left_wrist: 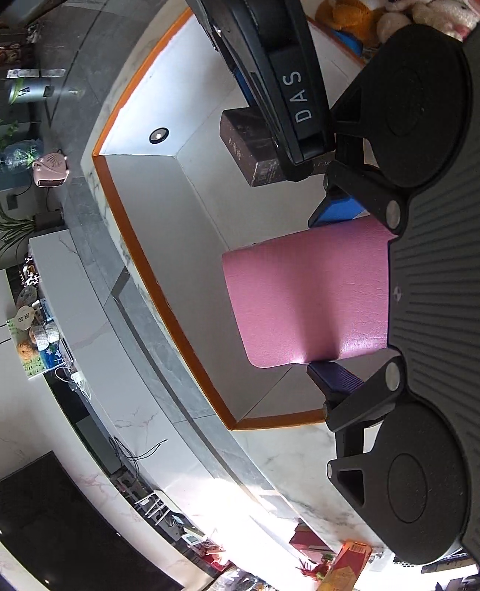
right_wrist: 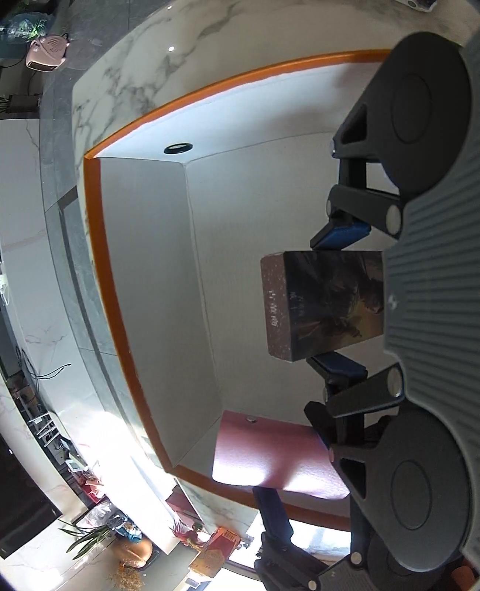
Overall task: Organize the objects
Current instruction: 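Carry the pink wallet into the orange box with the left gripper while the right carries the book box in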
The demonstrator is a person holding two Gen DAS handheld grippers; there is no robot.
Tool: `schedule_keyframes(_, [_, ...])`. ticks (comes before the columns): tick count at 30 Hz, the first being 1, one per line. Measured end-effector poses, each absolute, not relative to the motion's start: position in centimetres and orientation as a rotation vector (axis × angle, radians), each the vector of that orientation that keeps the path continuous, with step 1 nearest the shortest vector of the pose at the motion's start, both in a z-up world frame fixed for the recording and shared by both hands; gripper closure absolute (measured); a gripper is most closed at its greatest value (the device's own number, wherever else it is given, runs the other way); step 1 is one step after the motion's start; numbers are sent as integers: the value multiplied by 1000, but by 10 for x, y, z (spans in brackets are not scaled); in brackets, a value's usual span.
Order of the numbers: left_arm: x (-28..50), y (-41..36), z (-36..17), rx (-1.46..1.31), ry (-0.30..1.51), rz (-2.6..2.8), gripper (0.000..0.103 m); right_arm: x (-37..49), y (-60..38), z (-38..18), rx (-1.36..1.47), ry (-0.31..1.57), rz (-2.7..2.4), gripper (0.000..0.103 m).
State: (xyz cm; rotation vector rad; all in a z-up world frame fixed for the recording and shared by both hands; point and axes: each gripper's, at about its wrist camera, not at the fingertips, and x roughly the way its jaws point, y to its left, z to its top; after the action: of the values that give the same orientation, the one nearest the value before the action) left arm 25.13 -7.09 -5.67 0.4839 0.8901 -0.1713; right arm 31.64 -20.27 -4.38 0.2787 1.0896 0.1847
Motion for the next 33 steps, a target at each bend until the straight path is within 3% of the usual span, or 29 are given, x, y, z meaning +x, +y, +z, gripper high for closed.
schedule_keyframes(18, [301, -68, -75, 496, 958, -85, 12, 369, -210, -64, 341, 1209, 146, 43])
schedule_keyframes(22, [311, -62, -75, 461, 987, -65, 12, 374, -212, -64, 355, 1212, 132, 48])
schedule_keyframes(24, [313, -59, -75, 455, 994, -78, 21, 377, -212, -64, 352, 1220, 131, 48])
schedule_keyframes(33, [293, -53, -60, 518, 927, -219, 17, 379, -215, -60, 300, 1229, 150, 45])
